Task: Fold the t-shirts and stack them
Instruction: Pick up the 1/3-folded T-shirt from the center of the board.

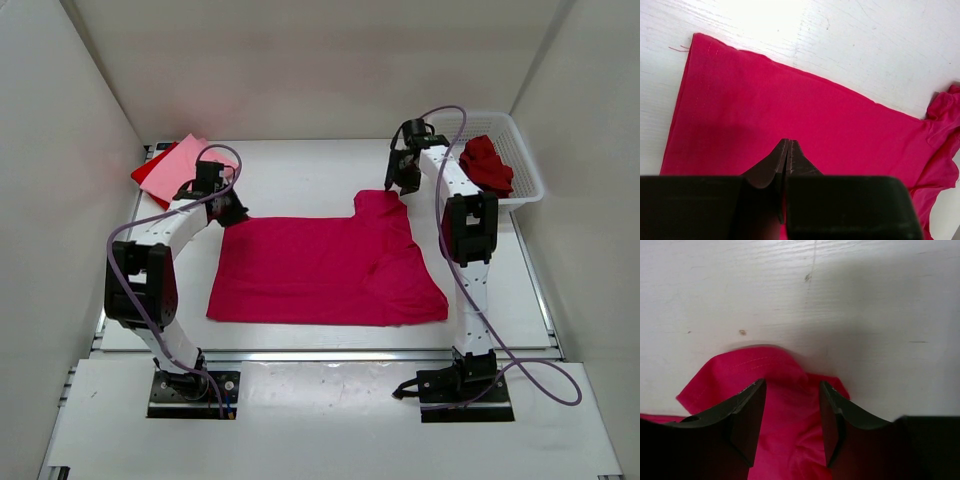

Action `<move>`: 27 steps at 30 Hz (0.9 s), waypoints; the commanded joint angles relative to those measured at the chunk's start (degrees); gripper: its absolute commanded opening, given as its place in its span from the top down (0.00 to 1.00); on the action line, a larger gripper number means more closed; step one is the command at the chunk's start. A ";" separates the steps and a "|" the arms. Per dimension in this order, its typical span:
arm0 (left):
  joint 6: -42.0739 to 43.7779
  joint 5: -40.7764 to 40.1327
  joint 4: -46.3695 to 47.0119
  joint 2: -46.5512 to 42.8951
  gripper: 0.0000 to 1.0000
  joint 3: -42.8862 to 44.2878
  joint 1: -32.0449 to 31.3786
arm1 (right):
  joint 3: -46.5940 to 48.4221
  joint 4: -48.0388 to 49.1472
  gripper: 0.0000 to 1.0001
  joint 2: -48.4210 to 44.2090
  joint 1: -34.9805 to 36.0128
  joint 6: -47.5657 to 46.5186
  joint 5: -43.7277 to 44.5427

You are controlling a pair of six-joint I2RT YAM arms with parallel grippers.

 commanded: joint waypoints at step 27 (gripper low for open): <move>-1.95 2.81 0.71 -8.06 0.91 -1.77 0.23 | 7.64 -3.61 0.67 -12.92 -0.60 2.09 -4.23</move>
